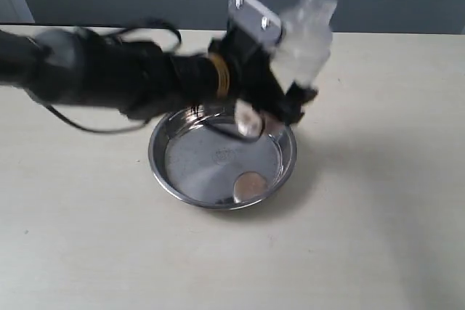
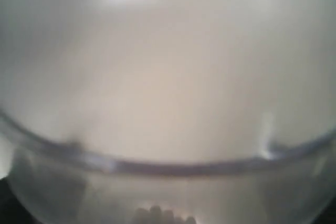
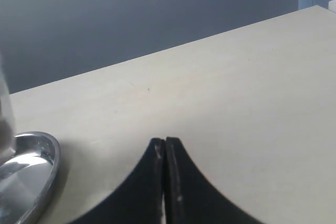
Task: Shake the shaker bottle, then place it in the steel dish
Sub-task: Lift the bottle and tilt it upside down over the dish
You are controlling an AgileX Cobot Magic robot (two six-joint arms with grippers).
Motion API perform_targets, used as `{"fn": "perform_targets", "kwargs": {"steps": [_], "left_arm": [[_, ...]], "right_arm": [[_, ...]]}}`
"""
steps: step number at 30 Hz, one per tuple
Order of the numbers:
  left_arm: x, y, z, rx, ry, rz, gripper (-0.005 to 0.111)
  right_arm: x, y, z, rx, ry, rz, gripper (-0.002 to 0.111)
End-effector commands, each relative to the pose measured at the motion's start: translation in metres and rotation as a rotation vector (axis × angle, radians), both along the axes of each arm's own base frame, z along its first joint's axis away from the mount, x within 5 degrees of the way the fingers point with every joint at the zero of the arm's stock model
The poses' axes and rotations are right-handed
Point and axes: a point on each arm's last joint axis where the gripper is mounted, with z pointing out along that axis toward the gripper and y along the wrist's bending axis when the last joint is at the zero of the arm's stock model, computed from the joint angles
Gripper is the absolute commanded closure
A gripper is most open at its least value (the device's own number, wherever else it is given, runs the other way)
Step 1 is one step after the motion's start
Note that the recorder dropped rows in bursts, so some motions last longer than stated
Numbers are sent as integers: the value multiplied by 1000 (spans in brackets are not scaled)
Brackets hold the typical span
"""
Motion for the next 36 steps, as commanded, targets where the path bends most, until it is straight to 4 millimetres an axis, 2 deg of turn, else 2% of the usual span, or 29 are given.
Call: {"fn": "perform_targets", "kwargs": {"steps": [1, 2, 3, 4, 6, 7, 8, 9, 12, 13, 14, 15, 17, 18, 19, 20, 22, 23, 24, 25, 27, 28, 29, 30, 31, 32, 34, 35, 36], "left_arm": [[9, 31, 53, -123, -48, 177, 106], [12, 36, 22, -105, 38, 210, 106], [14, 38, 5, -121, 98, 236, 106], [11, 34, 13, -167, 74, 206, 106], [-1, 25, 68, -160, -177, 53, 106], [-9, 27, 113, -138, -337, 16, 106], [-8, 33, 128, -157, -317, 73, 106], [-3, 40, 126, -200, -228, 156, 106], [11, 49, 7, -68, 155, 290, 106], [7, 45, -14, -89, 211, 295, 106], [3, 39, -10, -104, 177, 255, 106], [-1, 31, 18, -120, 43, 170, 106], [-10, 28, 96, -98, -283, 55, 106], [-13, 33, 130, -136, -341, 87, 106], [-9, 41, 137, -207, -268, 166, 106], [-3, 46, 121, -203, -175, 218, 106], [5, 49, 37, -80, 48, 265, 106], [4, 49, 9, -58, 121, 278, 106], [0, 45, 6, -76, 127, 266, 106], [-5, 39, 29, -92, 28, 208, 106], [-19, 35, 99, -110, -264, 97, 106], [-24, 40, 125, -162, -307, 116, 106], [-16, 54, 103, -188, -130, 236, 106], [-10, 59, 45, -103, 42, 286, 106], [-11, 62, 5, -104, 161, 333, 106], [-15, 55, 21, -144, 85, 287, 106], [-36, 54, 118, -224, -306, 139, 106], [-35, 65, 125, -266, -256, 208, 106], [-23, 75, 58, -172, -17, 309, 106]], "right_arm": [[0, 0, 0, -7, -13, 0, 109], [0, 0, 0, -7, -13, 0, 109], [0, 0, 0, -7, -13, 0, 109], [0, 0, 0, -7, -13, 0, 109], [0, 0, 0, -7, -13, 0, 109], [0, 0, 0, -7, -13, 0, 109], [0, 0, 0, -7, -13, 0, 109], [0, 0, 0, -7, -13, 0, 109], [0, 0, 0, -7, -13, 0, 109], [0, 0, 0, -7, -13, 0, 109], [0, 0, 0, -7, -13, 0, 109], [0, 0, 0, -7, -13, 0, 109], [0, 0, 0, -7, -13, 0, 109], [0, 0, 0, -7, -13, 0, 109], [0, 0, 0, -7, -13, 0, 109], [0, 0, 0, -7, -13, 0, 109], [0, 0, 0, -5, -13, 1, 109], [0, 0, 0, -5, -13, 1, 109], [0, 0, 0, -5, -13, 1, 109], [0, 0, 0, -5, -13, 1, 109], [0, 0, 0, -5, -13, 1, 109], [0, 0, 0, -5, -13, 1, 109], [0, 0, 0, -5, -13, 1, 109], [0, 0, 0, -5, -13, 1, 109], [0, 0, 0, -5, -13, 1, 109], [0, 0, 0, -5, -13, 1, 109], [0, 0, 0, -5, -13, 1, 109], [0, 0, 0, -5, -13, 1, 109], [0, 0, 0, -5, -13, 1, 109]]}}
